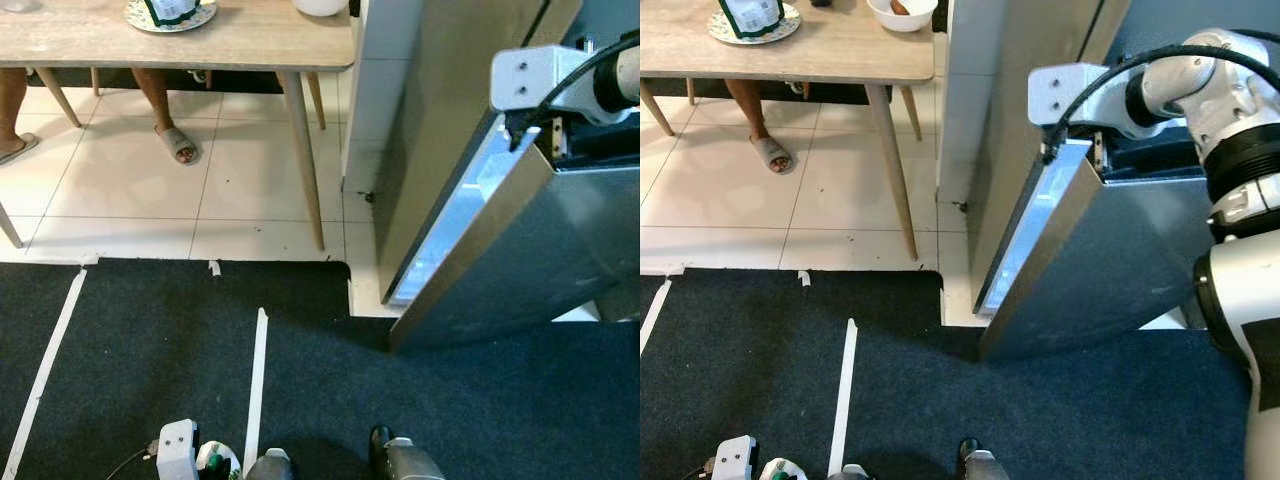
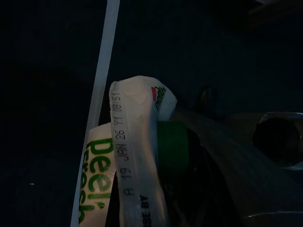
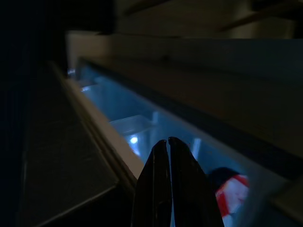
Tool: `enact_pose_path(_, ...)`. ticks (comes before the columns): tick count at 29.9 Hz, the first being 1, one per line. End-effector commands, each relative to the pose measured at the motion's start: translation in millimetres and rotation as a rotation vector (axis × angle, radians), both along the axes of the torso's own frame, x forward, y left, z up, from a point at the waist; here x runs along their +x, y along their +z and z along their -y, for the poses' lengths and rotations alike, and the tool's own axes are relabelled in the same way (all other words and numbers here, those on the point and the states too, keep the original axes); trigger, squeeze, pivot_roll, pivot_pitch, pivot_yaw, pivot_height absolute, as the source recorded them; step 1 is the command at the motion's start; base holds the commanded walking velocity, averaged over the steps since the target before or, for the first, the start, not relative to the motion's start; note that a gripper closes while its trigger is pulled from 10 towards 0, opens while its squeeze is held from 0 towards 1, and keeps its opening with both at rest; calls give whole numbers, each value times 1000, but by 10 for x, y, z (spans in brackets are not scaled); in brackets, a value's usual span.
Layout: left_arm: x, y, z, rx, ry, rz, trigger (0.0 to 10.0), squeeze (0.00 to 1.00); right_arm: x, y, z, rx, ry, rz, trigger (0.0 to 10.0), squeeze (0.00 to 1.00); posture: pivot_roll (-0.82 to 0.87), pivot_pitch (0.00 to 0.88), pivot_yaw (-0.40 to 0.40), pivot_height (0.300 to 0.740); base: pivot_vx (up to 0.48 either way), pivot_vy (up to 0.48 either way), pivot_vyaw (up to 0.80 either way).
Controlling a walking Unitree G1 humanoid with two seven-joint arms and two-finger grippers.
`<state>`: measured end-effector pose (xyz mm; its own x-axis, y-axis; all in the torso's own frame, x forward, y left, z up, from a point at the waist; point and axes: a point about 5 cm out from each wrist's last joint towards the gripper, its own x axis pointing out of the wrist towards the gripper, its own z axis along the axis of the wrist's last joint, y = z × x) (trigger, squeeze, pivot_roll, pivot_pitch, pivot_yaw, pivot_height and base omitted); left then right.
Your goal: Restocking fridge
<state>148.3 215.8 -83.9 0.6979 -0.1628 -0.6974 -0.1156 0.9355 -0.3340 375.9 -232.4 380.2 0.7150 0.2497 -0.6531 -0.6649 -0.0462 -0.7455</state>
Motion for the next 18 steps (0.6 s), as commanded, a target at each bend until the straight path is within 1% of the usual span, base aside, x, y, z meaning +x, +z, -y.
enact_pose_path(1,-361,-181,209,-64,-20,-154,10000,0,-102,-134,416,-27,-165,-103,10000,0,-80,252,-76,740,0,0,0)
enact_pose_path(2,-361,-181,209,-64,-20,-154,10000,0,-102,-134,416,-27,-165,-103,10000,0,-80,252,-76,740,0,0,0)
enact_pose_path(3,-362,-182,212,-65,-20,-155,10000,0,-124,-108,452,-25,-178,-107,10000,0,-81,250,-78,740,0,0,0)
enact_pose_path(6,-355,-181,218,-67,-22,-154,10000,0,-189,-82,499,-2,-166,-161,10000,0,-86,250,-78,740,0,0,0)
enact_pose_path(9,-347,-179,220,-70,-20,-152,10000,0,-246,-82,485,29,-110,-239,10000,0,-84,250,-78,740,0,0,0)
enact_pose_path(11,-346,-178,220,-71,-20,-152,10000,0,-254,-80,480,37,-98,-249,10000,0,-84,250,-78,740,0,0,0)
enact_pose_path(12,-344,-178,221,-71,-20,-151,10000,0,-269,-56,441,78,-53,-262,10000,0,-83,250,-77,740,0,0,0)
enact_pose_path(13,-344,-178,221,-72,-20,-151,10000,0,-284,0,363,148,23,-264,10000,0,-82,250,-77,740,0,0,0)
enact_pose_path(16,-345,-178,219,-74,-19,-152,10000,0,-340,155,162,298,215,-226,10000,0,-81,250,-74,740,0,0,0)
enact_pose_path(18,-345,-178,219,-74,-19,-152,10000,0,-340,155,162,298,215,-226,10000,0,-81,250,-74,740,0,0,0)
